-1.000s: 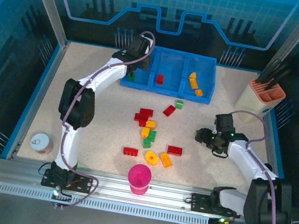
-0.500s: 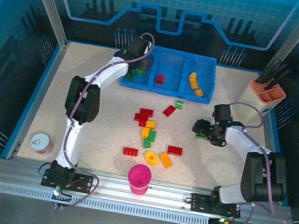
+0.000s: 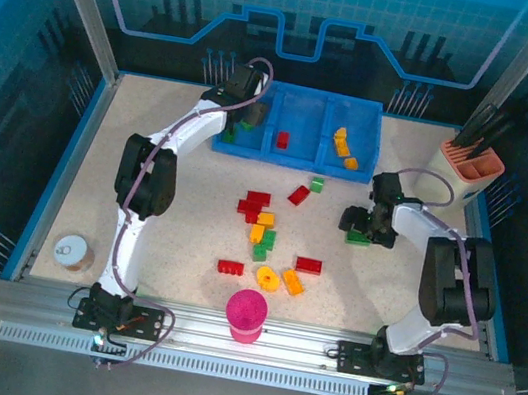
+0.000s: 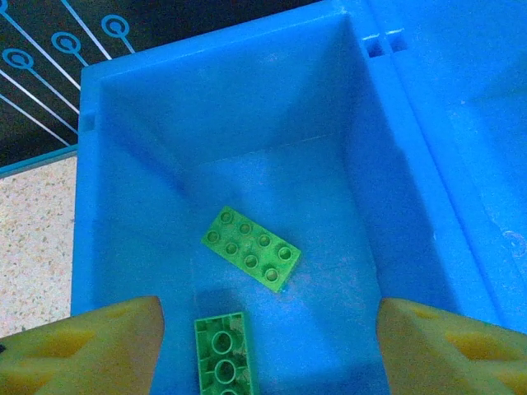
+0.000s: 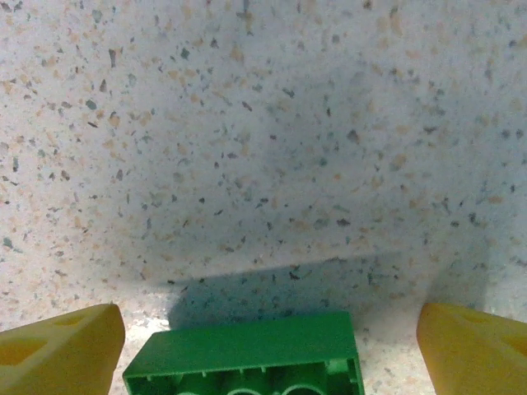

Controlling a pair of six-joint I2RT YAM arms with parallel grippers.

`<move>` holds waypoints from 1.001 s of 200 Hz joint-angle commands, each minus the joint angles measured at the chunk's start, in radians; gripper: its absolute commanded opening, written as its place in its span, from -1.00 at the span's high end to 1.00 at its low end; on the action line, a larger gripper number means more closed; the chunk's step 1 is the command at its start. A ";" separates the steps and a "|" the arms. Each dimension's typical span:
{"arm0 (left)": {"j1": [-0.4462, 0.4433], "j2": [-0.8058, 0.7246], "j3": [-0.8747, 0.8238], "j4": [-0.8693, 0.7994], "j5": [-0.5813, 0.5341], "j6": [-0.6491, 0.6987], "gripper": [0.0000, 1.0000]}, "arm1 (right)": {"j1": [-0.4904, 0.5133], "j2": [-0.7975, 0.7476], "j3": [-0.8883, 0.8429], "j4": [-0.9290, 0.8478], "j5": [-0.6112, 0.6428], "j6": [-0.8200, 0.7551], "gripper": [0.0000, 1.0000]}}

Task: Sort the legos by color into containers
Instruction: Pick up the lego from the middle-right of the table.

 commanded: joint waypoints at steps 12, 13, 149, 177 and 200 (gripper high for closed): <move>0.004 -0.071 0.008 -0.029 0.008 0.021 -0.42 | 0.055 0.062 0.054 -0.089 0.072 -0.074 -0.79; 0.004 -0.073 0.007 -0.029 0.009 0.021 -0.41 | 0.056 0.064 0.054 -0.091 0.073 -0.074 -0.79; 0.021 -0.391 -0.215 -0.024 0.019 0.024 -0.48 | 0.149 0.122 0.135 -0.281 0.191 -0.135 -0.13; 0.027 -0.500 -0.297 -0.041 0.021 -0.005 -0.49 | 0.147 0.091 0.143 -0.301 0.194 -0.155 -0.03; 0.030 -0.630 -0.406 -0.051 0.041 -0.042 -0.50 | 0.146 0.036 0.222 -0.361 0.166 -0.172 0.03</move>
